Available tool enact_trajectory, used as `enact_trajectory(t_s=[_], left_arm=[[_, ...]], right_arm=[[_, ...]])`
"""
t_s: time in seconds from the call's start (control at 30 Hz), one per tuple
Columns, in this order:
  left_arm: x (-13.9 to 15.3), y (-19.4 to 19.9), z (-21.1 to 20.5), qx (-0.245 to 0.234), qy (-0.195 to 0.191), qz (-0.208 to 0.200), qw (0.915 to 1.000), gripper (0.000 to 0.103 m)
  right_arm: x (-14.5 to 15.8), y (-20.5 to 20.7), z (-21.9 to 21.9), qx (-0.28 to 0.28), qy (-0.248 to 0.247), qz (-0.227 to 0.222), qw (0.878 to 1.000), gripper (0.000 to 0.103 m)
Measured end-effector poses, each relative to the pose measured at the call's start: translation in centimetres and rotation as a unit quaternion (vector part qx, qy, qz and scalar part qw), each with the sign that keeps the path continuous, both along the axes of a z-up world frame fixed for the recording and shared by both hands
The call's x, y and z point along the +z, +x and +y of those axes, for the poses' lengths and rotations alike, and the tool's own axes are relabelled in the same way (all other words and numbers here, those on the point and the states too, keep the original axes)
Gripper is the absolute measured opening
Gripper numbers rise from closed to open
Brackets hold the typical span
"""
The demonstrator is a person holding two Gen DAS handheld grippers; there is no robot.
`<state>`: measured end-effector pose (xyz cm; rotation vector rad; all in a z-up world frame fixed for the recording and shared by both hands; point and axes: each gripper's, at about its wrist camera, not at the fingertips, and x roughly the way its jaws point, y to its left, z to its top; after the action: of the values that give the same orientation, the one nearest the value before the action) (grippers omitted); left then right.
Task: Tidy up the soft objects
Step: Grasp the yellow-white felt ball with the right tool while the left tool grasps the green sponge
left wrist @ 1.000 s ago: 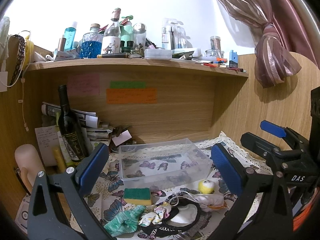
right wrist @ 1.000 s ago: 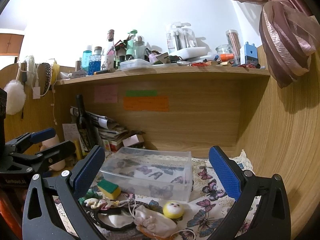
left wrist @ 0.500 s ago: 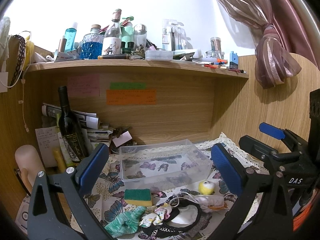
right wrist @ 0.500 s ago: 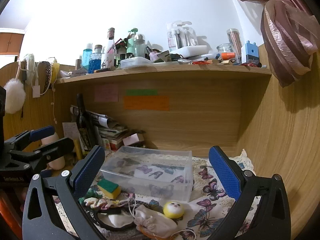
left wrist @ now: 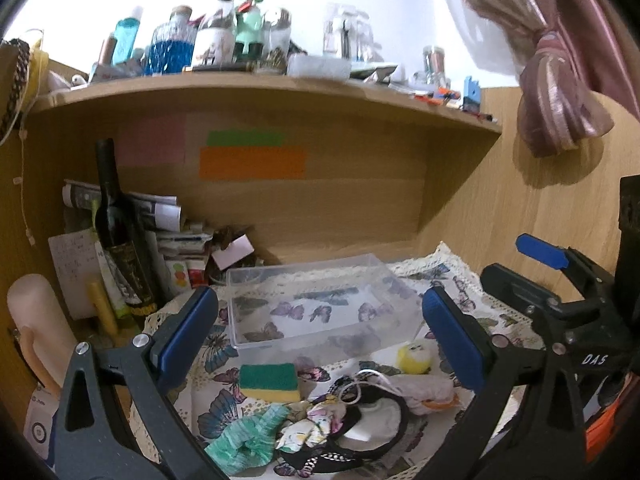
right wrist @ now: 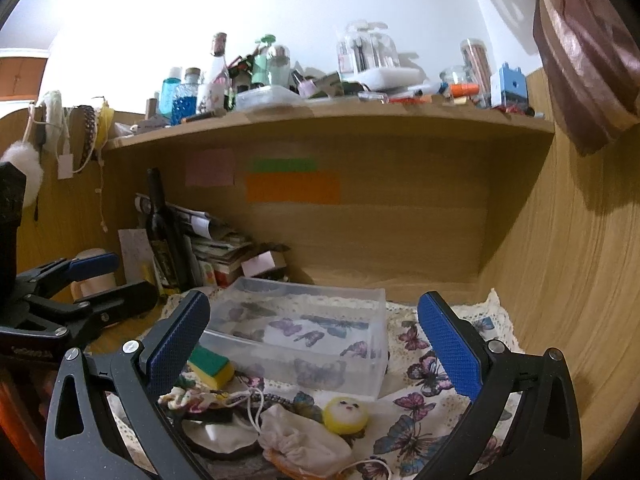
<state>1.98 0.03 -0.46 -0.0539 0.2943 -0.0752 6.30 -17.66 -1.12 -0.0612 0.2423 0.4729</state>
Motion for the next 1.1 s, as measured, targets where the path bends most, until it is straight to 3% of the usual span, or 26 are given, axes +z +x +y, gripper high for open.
enact_trajectory(t_s=[0.13, 0.27, 0.5, 0.63, 0.87, 0.93, 1.0, 1.1], left_arm=[[-0.9, 1.2, 0.8, 0.004, -0.002, 0.016, 0.9999, 0.102], [-2.2, 2.7, 2.2, 0.012, -0.003, 0.055, 0.9984, 0.083], [-5.4, 5.7, 4.6, 0.036, 0.006, 0.133, 0.9904, 0.083], [-7.8, 7.6, 5.5, 0.015, -0.018, 0.195, 0.9805, 0.083], [-11.0, 9.6, 4.7, -0.002, -0.014, 0.262, 0.9649, 0.083], [-12.0, 10.3, 4.8, 0.005, -0.013, 0.278, 0.9604, 0.085], [-12.6, 10.8, 4.9, 0.013, -0.009, 0.293, 0.956, 0.086], [-13.6, 11.3, 5.2, 0.014, -0.017, 0.315, 0.949, 0.086]], right_arm=[[-1.0, 1.5, -0.5, -0.012, -0.004, 0.014, 1.0, 0.103], [-2.5, 3.8, -1.0, -0.024, -0.027, 0.054, 0.998, 0.103], [-6.3, 6.8, -2.1, -0.036, -0.053, 0.133, 0.989, 0.092], [-7.7, 7.8, -2.4, -0.021, -0.049, 0.178, 0.983, 0.089], [-10.0, 8.5, -1.1, 0.002, -0.069, 0.218, 0.973, 0.087], [-10.8, 9.0, -0.5, 0.002, -0.082, 0.235, 0.969, 0.082], [-11.6, 9.7, -0.4, -0.001, -0.09, 0.253, 0.963, 0.067], [-12.7, 10.4, -0.7, 0.008, -0.086, 0.279, 0.956, 0.052]])
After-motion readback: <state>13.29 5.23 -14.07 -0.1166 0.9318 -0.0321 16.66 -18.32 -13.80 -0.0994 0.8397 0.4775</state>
